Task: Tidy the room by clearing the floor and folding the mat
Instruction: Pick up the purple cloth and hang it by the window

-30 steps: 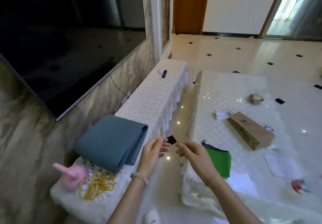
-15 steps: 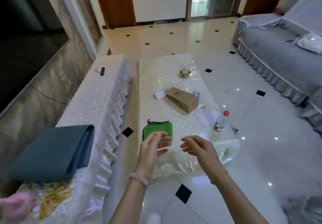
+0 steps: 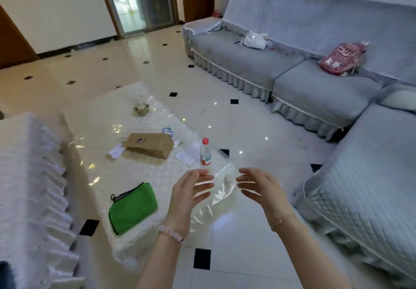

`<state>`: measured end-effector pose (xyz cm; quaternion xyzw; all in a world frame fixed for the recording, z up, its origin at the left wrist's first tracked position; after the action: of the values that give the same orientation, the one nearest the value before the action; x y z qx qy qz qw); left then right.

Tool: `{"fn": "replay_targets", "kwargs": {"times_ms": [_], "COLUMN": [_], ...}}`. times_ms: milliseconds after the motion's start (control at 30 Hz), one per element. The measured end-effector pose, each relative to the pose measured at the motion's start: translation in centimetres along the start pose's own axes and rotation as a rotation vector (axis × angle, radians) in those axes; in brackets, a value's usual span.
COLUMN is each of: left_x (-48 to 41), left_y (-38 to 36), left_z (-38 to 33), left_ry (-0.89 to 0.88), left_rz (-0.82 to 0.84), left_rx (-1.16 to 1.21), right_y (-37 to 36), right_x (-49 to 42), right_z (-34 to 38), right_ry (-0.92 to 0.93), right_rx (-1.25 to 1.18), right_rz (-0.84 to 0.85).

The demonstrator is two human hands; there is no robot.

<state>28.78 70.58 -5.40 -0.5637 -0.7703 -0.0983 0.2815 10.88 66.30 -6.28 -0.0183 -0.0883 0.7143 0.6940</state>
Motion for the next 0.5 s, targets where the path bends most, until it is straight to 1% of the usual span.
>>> {"fn": "replay_targets", "kwargs": {"times_ms": [100,300,400,500], "left_x": [-2.3,-7.1,-10.2,-14.4], "left_y": [-2.0,-8.2,-11.5,-17.2], "left_z": [-0.6,-1.0,-1.6,-3.0], "left_ry": [0.03,0.138,0.161,0.162], "left_rz": [0.085,0.187,0.188,0.209], "left_rx": [-0.046,-0.072,-0.067,-0.05], "right_y": [2.0,8.3,10.8,14.0], "right_x": [-1.5,-5.9,-9.3,-14.7], "right_z": [0.3,1.2,1.1,2.4], "right_ry": [-0.002,-0.006,-0.02,-0.01], "right_rx": [-0.05,-0.138,-0.134,-0.093], "right_rz": [-0.101,-0.283,-0.299,-0.251]}}
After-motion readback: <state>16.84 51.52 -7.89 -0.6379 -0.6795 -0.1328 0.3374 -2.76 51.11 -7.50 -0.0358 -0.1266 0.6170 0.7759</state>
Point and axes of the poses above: each hand's wrist, its own x-axis away from the middle knuckle, its own y-axis out of the back of the hand, z = x × y, the point moved 6 cm from there along -x, towards the middle knuckle, and after that the axes turned 15 degrees about y, right-handed, at the moved point
